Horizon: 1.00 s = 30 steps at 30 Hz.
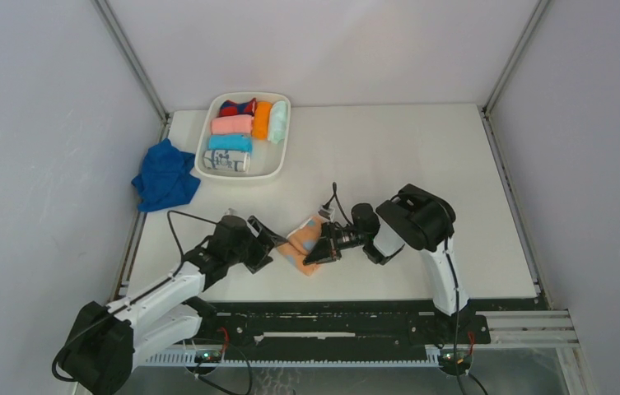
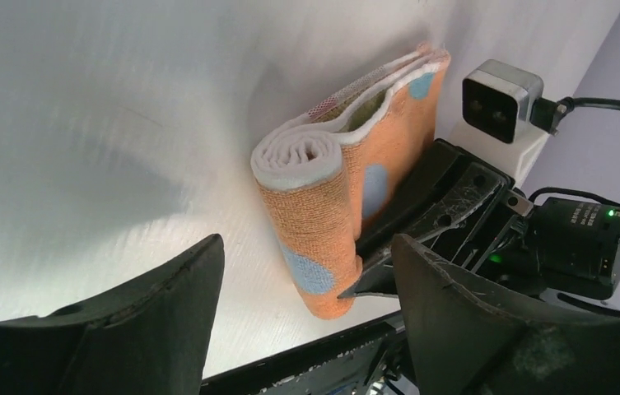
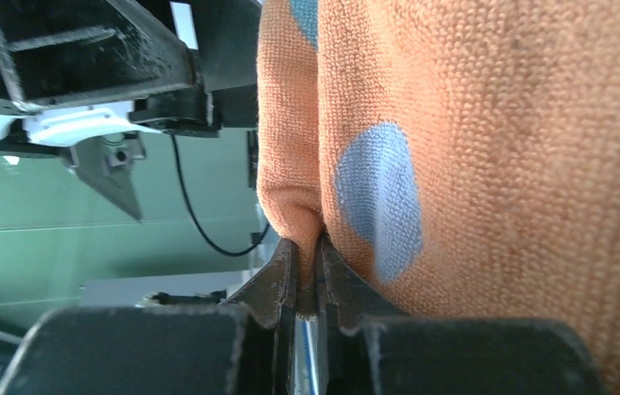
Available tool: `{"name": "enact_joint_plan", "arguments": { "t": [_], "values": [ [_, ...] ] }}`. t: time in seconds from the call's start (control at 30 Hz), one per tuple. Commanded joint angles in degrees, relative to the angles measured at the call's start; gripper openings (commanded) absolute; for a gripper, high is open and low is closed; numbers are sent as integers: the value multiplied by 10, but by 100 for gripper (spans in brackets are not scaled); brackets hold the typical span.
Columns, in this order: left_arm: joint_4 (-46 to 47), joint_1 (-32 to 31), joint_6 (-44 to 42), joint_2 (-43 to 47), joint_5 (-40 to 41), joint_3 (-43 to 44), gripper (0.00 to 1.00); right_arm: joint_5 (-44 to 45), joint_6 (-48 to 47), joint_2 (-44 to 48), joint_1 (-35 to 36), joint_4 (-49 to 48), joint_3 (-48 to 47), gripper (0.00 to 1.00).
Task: Roll the towels
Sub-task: Roll the towel at the center of the board.
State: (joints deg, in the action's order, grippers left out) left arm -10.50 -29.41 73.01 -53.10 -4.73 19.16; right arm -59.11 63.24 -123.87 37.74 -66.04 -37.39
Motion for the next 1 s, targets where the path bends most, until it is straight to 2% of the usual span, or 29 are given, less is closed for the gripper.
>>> {"name": "enact_joint_plan", "arguments": {
  "t": [0.0, 0.13, 0.27, 0.53, 0.63, 0.8, 0.97],
  "values": [
    [71, -9, 17, -34, -18, -11, 77, -3, 109, -58, -16, -116, 6, 0],
    [92, -13, 15, -75, -20, -1, 74, -1, 109, -72, -21, -101, 11, 0],
    [105, -13, 19, -95, -13, 1, 69, 2, 75, -62, -21, -34, 11, 0],
    [111, -19, -1, -146, 3, 20, 47, 25, -27, -2, -18, 127, 10, 2],
    [111, -28, -11, -165, 11, 30, 39, 36, -79, 28, -10, 194, 3, 6],
    [86, -37, -28, -174, 24, 52, 23, 78, -199, 116, 16, 372, -33, 17],
    [-3, -46, -59, -158, 54, 92, 10, 212, -340, 232, 64, 602, -87, 36]
  ]
}}
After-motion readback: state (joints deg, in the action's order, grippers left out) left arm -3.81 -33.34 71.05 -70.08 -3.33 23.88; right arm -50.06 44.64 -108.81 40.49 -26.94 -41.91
